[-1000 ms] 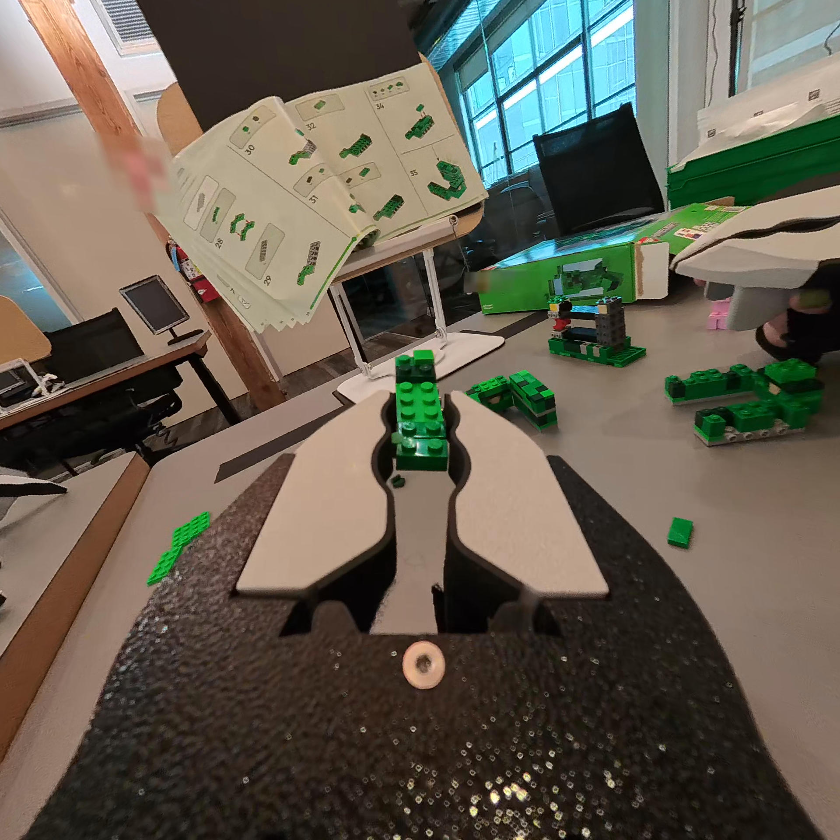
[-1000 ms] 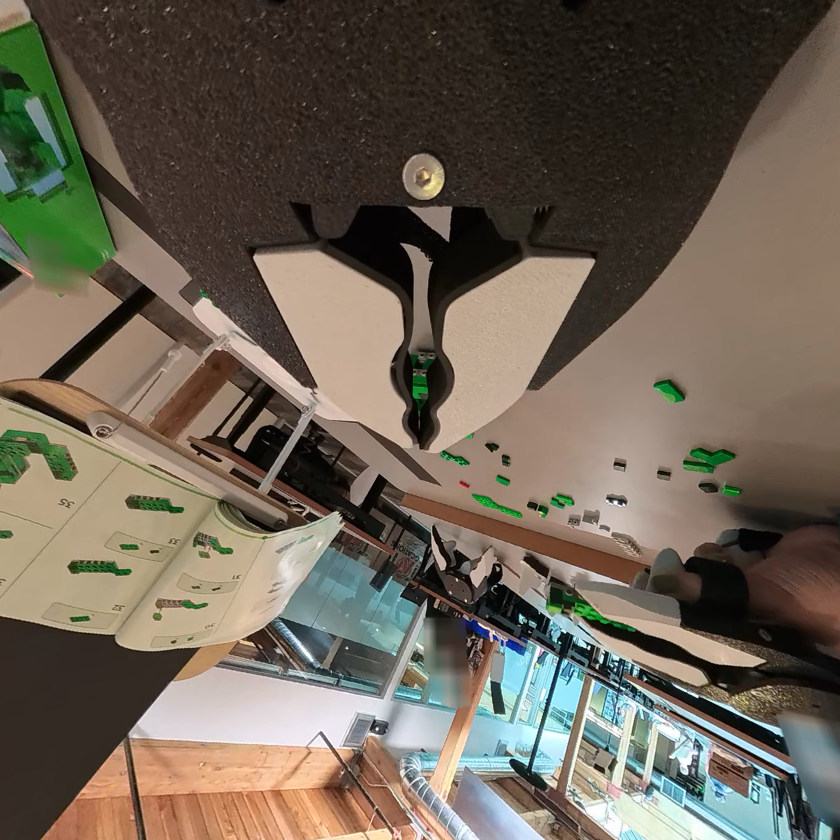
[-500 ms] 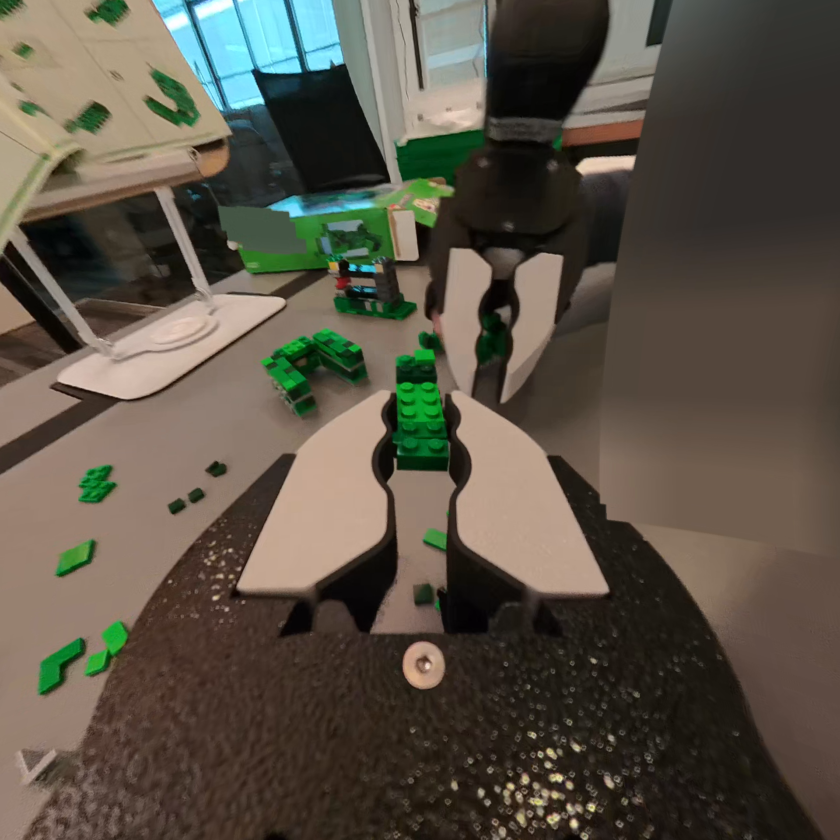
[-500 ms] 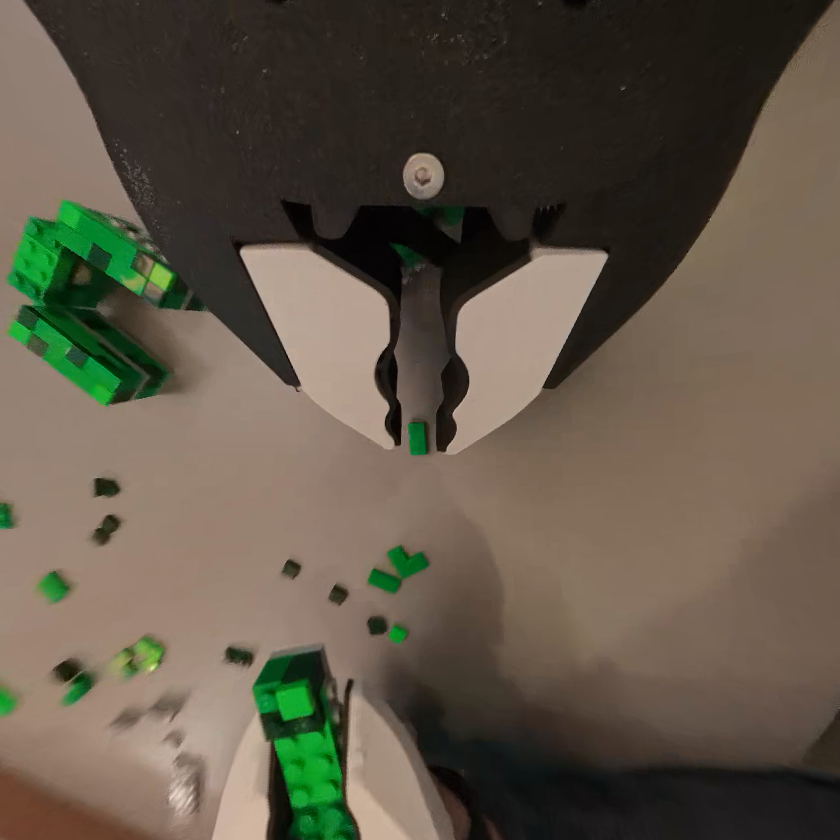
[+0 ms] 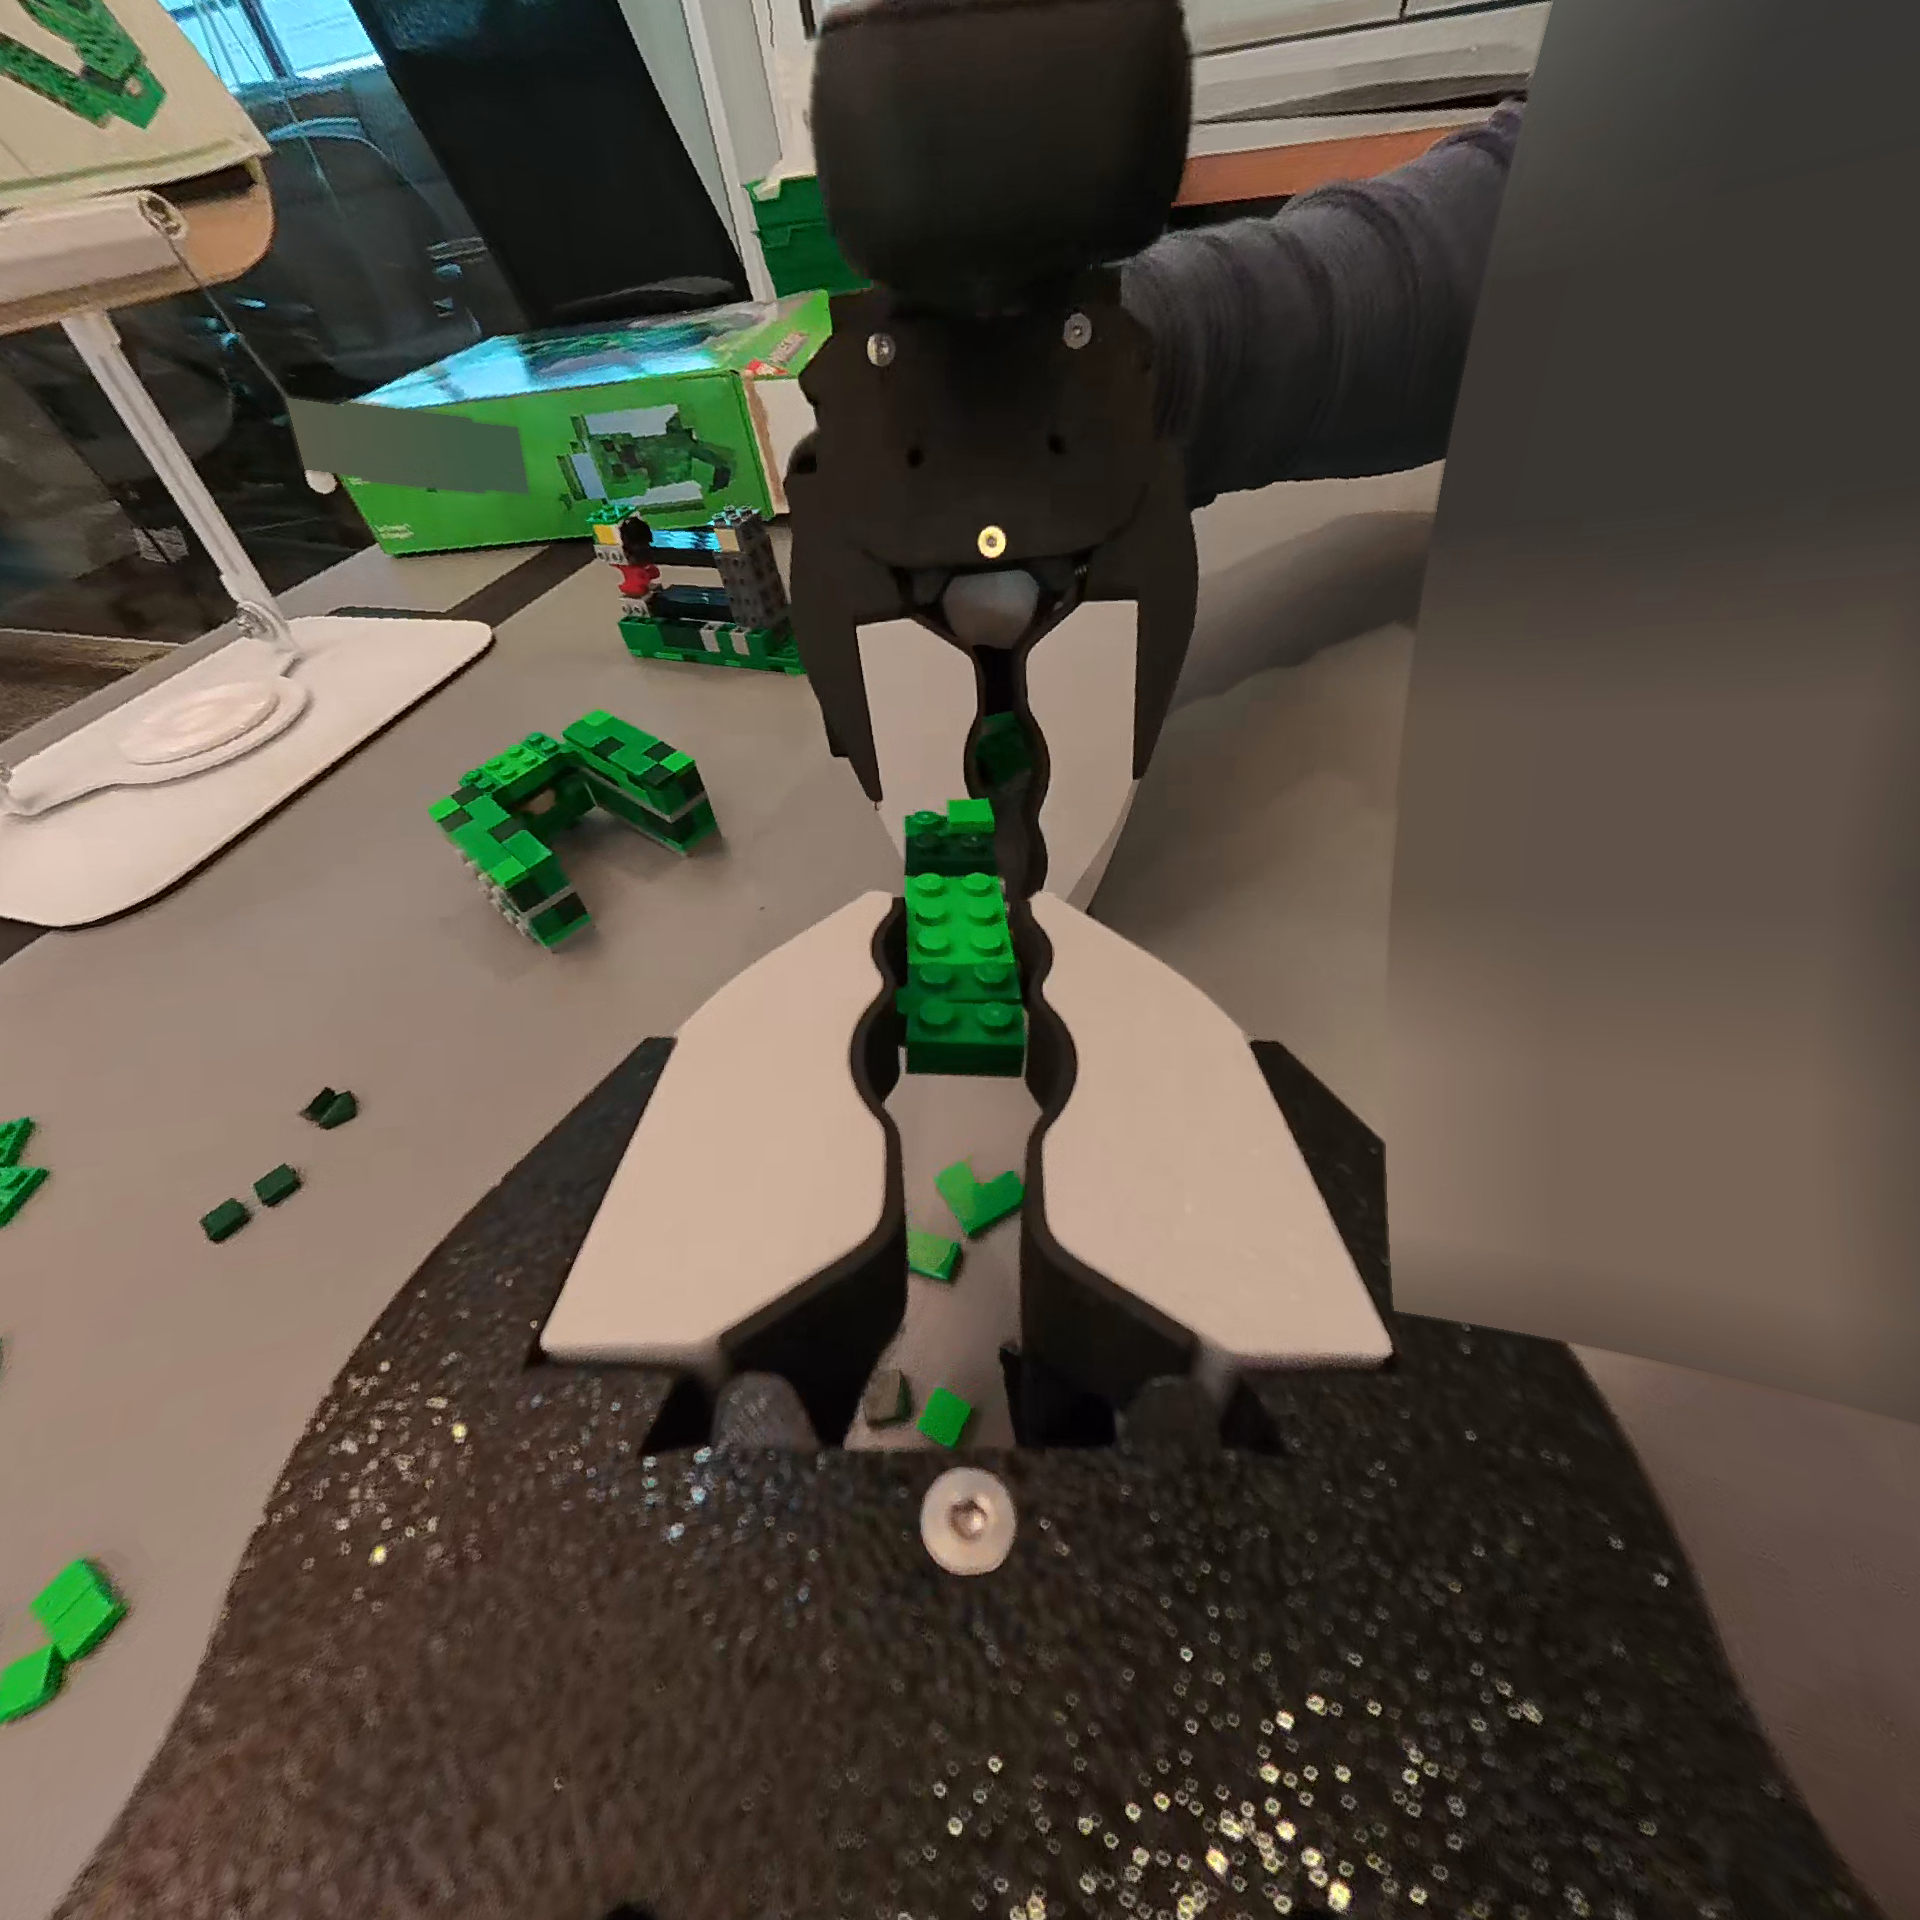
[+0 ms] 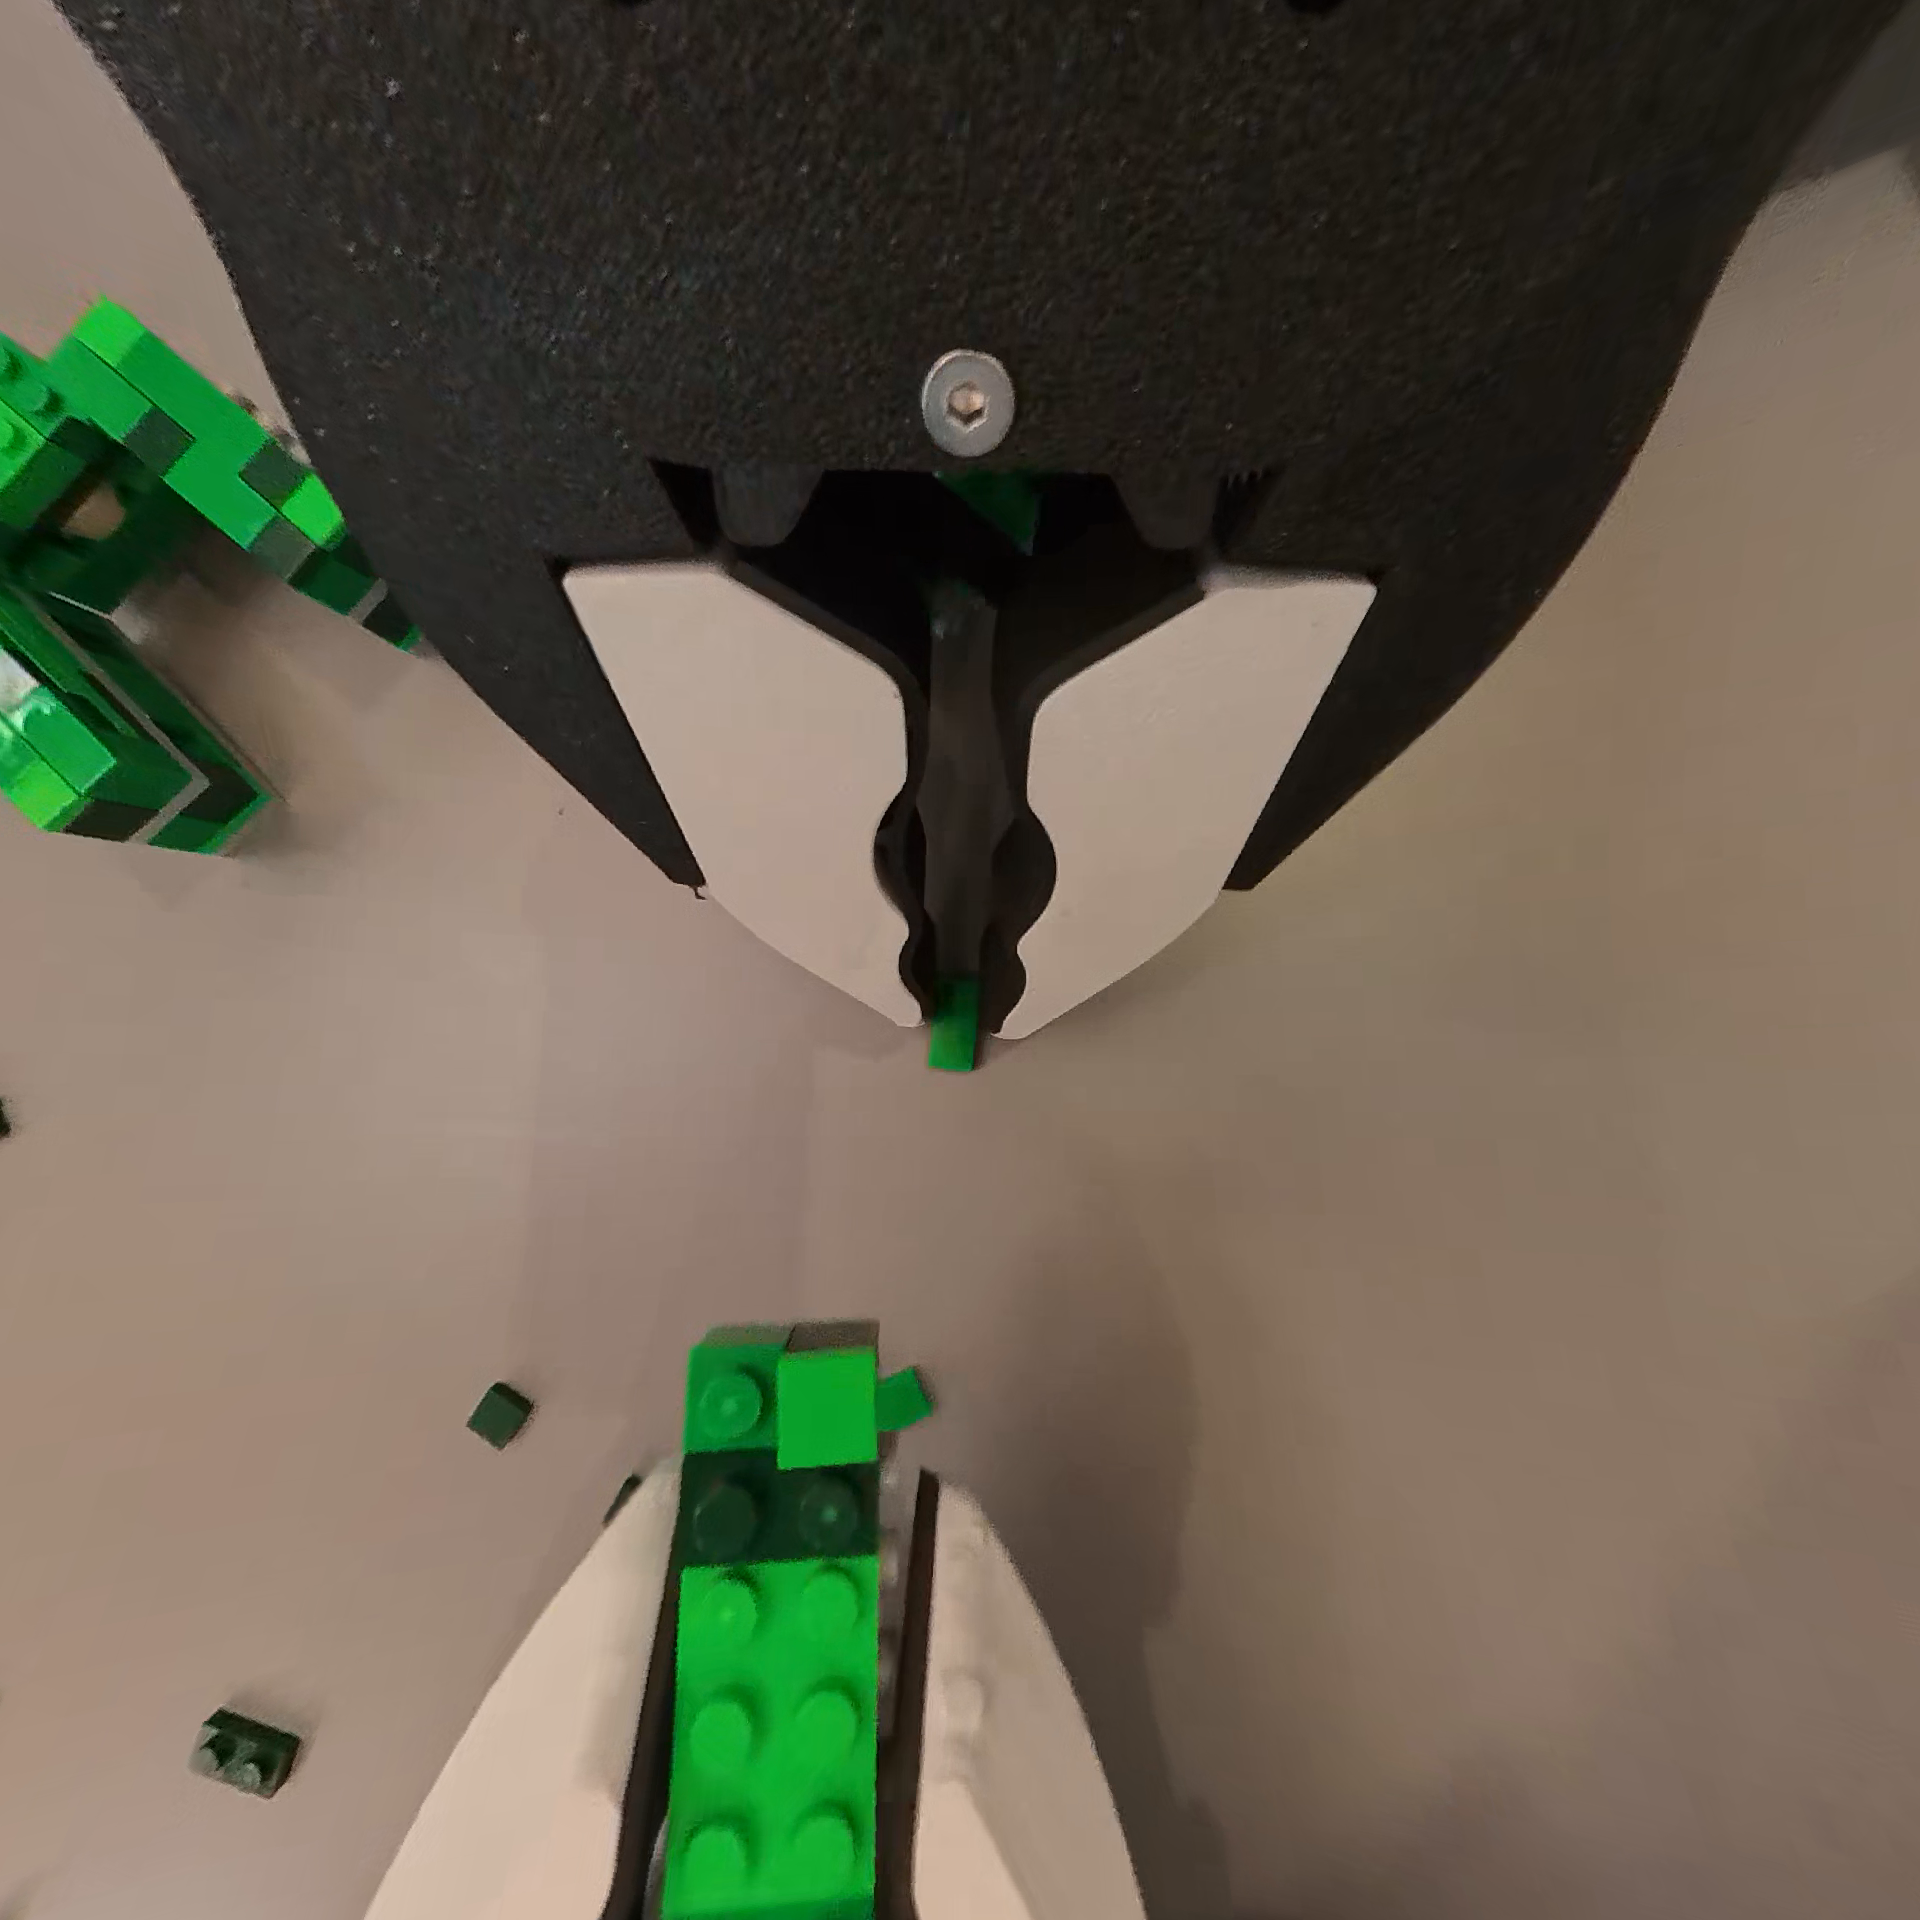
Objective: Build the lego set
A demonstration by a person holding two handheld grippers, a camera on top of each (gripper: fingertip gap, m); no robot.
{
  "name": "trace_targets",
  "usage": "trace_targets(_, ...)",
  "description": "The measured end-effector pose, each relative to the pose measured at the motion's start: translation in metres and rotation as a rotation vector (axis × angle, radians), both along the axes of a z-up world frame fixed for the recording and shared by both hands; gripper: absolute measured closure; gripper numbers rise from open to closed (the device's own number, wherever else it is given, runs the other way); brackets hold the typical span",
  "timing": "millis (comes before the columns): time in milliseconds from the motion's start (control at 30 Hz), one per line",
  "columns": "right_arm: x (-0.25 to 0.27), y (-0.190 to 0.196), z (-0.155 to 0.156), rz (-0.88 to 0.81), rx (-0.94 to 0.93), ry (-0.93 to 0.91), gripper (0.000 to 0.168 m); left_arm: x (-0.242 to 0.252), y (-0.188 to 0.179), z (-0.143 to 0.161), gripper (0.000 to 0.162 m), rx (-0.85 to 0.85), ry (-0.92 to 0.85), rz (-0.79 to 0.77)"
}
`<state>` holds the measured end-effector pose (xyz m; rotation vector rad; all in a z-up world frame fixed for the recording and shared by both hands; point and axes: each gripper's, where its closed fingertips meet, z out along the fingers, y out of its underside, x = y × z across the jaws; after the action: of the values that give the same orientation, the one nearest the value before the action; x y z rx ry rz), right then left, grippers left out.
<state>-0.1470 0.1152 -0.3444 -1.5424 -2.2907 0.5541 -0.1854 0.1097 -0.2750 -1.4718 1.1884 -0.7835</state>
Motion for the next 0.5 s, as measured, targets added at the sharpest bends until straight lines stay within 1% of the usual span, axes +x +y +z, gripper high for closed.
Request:
trace_targets(67, 0.003, 0.006, 0.008, -0.012, 0.031, 0.025, 0.161, 0.005, -0.001, 0.000, 0.143, 0.000, -0.007, -0.011)
trace_targets(100, 0.004, 0.011, 0.017, -0.034, 0.036, 0.055, 0.161, 0.008, -0.001, 0.002, 0.143, 0.000, -0.016, -0.008)
trace_targets(200, 0.006, 0.019, 0.056, -0.086, 0.008, 0.187, 0.161, 0.021, 0.000, 0.003, 0.143, 0.014, -0.031, 0.002)
trace_targets(300, 0.010, 0.016, 0.087, -0.066, -0.011, 0.280, 0.161, 0.034, -0.002, 0.002, 0.143, 0.021, -0.032, -0.011)
trace_targets(367, 0.012, 0.008, 0.094, -0.034, -0.029, 0.284, 0.161, 0.039, -0.003, 0.004, 0.143, 0.027, -0.047, -0.024)
trace_targets(500, 0.011, -0.004, 0.091, 0.024, 0.000, 0.243, 0.161, 0.043, -0.007, 0.009, 0.143, 0.016, -0.085, -0.049)
